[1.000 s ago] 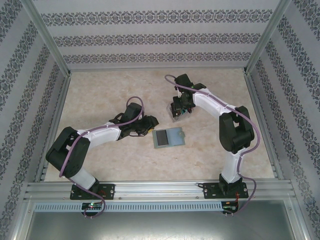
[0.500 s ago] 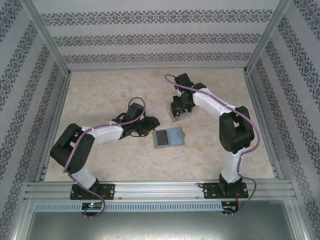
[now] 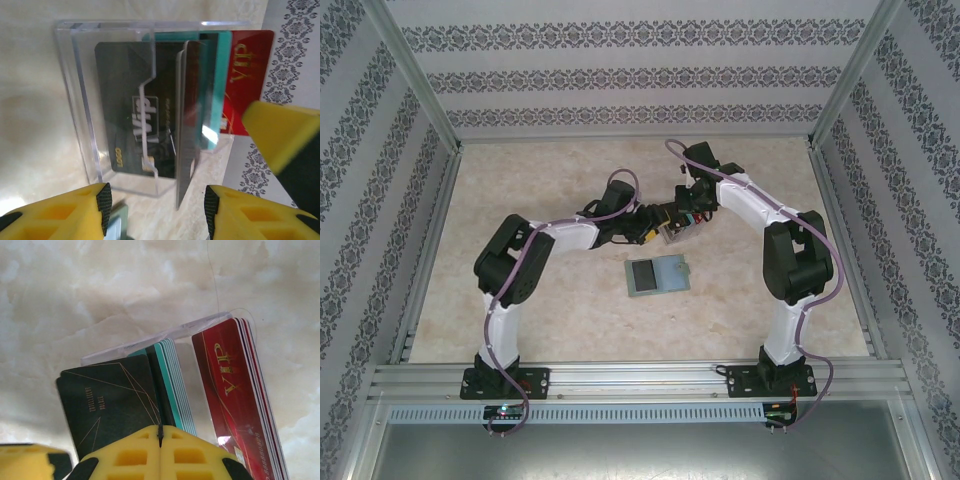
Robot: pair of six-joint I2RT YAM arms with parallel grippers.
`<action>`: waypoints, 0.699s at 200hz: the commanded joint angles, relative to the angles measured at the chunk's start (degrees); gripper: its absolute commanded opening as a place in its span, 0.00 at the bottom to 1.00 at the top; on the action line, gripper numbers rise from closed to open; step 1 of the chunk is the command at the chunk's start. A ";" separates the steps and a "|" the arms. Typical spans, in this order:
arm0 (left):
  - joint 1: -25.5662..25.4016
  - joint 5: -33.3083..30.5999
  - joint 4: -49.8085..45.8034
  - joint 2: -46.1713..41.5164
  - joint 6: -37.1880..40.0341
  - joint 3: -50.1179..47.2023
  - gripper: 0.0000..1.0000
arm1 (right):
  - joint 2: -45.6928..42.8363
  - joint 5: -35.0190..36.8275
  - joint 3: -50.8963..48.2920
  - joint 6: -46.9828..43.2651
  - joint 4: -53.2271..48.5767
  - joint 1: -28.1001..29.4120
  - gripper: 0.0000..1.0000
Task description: Put the credit cards into the card holder
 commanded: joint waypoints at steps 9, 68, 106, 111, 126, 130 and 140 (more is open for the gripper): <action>0.60 2.45 6.11 4.12 -3.48 3.89 0.51 | -0.66 -1.66 -1.11 0.96 0.62 -0.44 0.00; 0.67 1.62 6.12 6.73 -4.07 5.28 0.35 | -1.54 -5.14 -0.87 1.24 0.35 -0.80 0.07; 0.66 1.04 5.78 6.76 -3.59 5.19 0.25 | -2.39 -5.97 -2.26 1.79 0.40 -0.93 0.13; 0.69 1.08 5.92 6.76 -3.71 5.21 0.22 | -2.57 -6.00 -2.62 1.81 0.50 -0.98 0.13; 0.77 1.69 7.29 7.04 -4.23 5.18 0.16 | -3.26 -6.14 -3.65 2.01 0.61 -1.14 0.13; 0.71 1.76 7.52 7.03 -4.35 5.16 0.14 | -3.50 -6.06 -3.93 2.03 0.69 -1.22 0.13; 0.79 1.78 8.58 6.69 -4.62 4.78 0.11 | -4.18 -5.89 -4.74 2.32 1.03 -1.35 0.14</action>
